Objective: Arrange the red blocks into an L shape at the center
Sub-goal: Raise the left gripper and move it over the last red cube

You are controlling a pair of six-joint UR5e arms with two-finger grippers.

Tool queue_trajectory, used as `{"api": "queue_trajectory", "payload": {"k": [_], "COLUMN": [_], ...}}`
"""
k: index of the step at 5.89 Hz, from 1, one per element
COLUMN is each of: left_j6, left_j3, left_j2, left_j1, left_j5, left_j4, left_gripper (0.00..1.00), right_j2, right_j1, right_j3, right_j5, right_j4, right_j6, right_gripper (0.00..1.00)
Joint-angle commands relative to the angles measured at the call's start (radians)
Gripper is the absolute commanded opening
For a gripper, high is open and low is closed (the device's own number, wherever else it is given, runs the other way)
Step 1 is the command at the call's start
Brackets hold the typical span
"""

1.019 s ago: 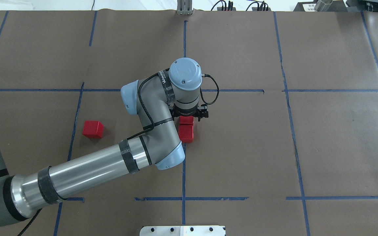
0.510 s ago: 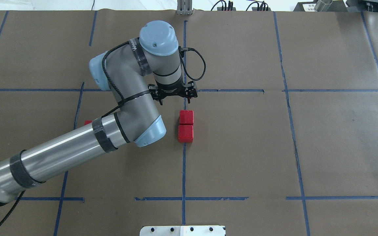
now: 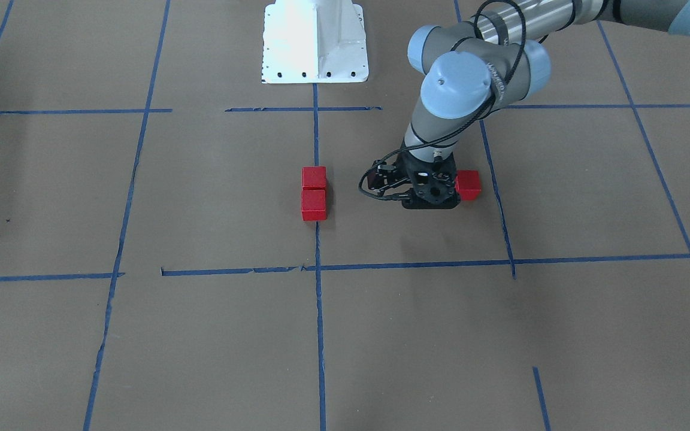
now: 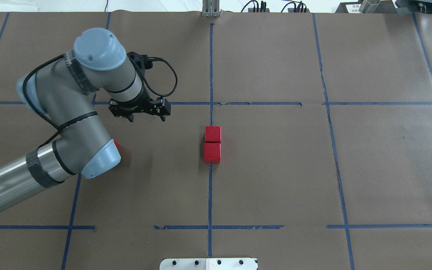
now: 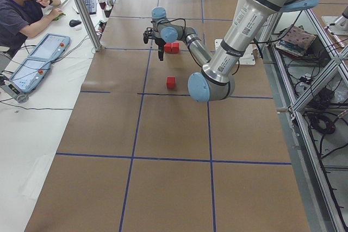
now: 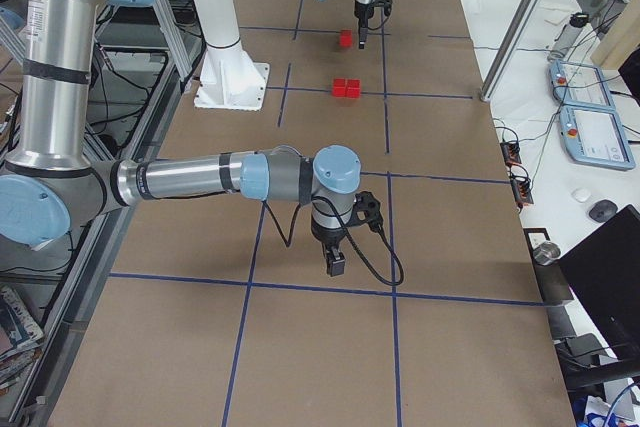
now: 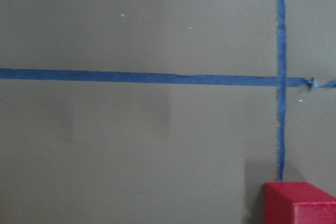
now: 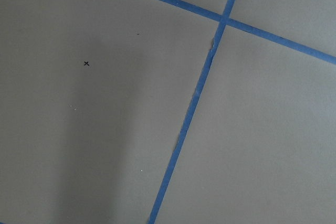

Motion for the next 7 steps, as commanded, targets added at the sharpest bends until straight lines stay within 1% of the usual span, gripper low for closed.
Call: {"api": "queue_trajectory", "payload": {"k": [1,2,3,7], "left_j6": [0.011,0.055,0.057,0.055], "left_j3": [-0.062,-0.069,-0.069,-0.043], "left_j2": [0.118,0.153,0.178,0.177], "left_j1": [-0.025,-0.026,-0.025,-0.002], "left_j5": [-0.004,-0.002,-0.002,0.002], "left_j4": [-0.006,-0.009,-0.012,-0.015], "left_gripper": [1.0,1.0,1.0,1.0], "right_j2": [0.0,0.0,-0.002,-0.002], "right_j1": [0.0,0.0,0.0,0.0], "right_j3": [0.001,0.0,0.0,-0.005], "right_j5": [0.0,0.0,0.0,0.0], "right_j4": [0.0,0.0,0.0,0.0], "right_j6": [0.0,0.0,0.0,-0.003], "right_gripper": [1.0,1.0,1.0,1.0]}}
